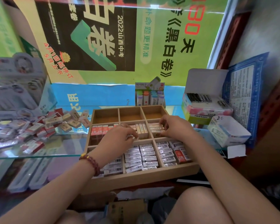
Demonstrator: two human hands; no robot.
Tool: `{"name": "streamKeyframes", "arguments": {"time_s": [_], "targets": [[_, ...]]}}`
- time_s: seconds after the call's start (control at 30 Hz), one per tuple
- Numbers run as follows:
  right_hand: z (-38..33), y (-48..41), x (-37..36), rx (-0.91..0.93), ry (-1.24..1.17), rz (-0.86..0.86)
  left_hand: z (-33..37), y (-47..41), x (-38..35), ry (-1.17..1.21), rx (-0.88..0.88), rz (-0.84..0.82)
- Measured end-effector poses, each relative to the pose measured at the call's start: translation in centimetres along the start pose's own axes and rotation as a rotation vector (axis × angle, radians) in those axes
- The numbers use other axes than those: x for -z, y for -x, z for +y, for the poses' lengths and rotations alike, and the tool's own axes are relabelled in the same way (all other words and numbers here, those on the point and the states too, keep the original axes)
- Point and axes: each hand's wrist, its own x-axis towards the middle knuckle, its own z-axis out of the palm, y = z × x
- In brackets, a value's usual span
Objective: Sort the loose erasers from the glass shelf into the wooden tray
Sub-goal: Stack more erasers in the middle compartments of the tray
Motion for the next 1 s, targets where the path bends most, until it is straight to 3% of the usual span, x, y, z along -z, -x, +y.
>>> {"name": "streamKeyframes", "arguments": {"time_s": [0.17,0.27,0.37,0.57,0.67,0.77,1.0], "targets": [[-0.2,0.3,0.9,-0.013,-0.001,0.006,-0.8,0.2,0.5,0.038,-0.012,0.023],[-1.3,0.7,1.7,0.039,-0.027,0.094,-2.1,0.5,1.3,0.096,-0.005,0.13],[-4.1,1.4,2.0,0.224,-0.211,0.122,-4.9,1.3,3.0,0.181,0.051,0.271],[-10.4,2.5,1.0,0.57,-0.321,-0.136,-11.8,4.6,6.8,0.237,0.307,0.526],[-12.5,2.2,-0.1,0.624,-0.33,-0.182,-13.7,6.0,6.3,0.139,0.406,0.478],[-13.9,1.5,-1.2,0.647,-0.359,-0.19,-15.3,5.5,4.4,-0.086,0.297,0.326],[-14.2,-0.4,-2.9,0.557,-0.135,-0.018,-16.0,3.0,3.0,-0.422,0.347,0.166]]}}
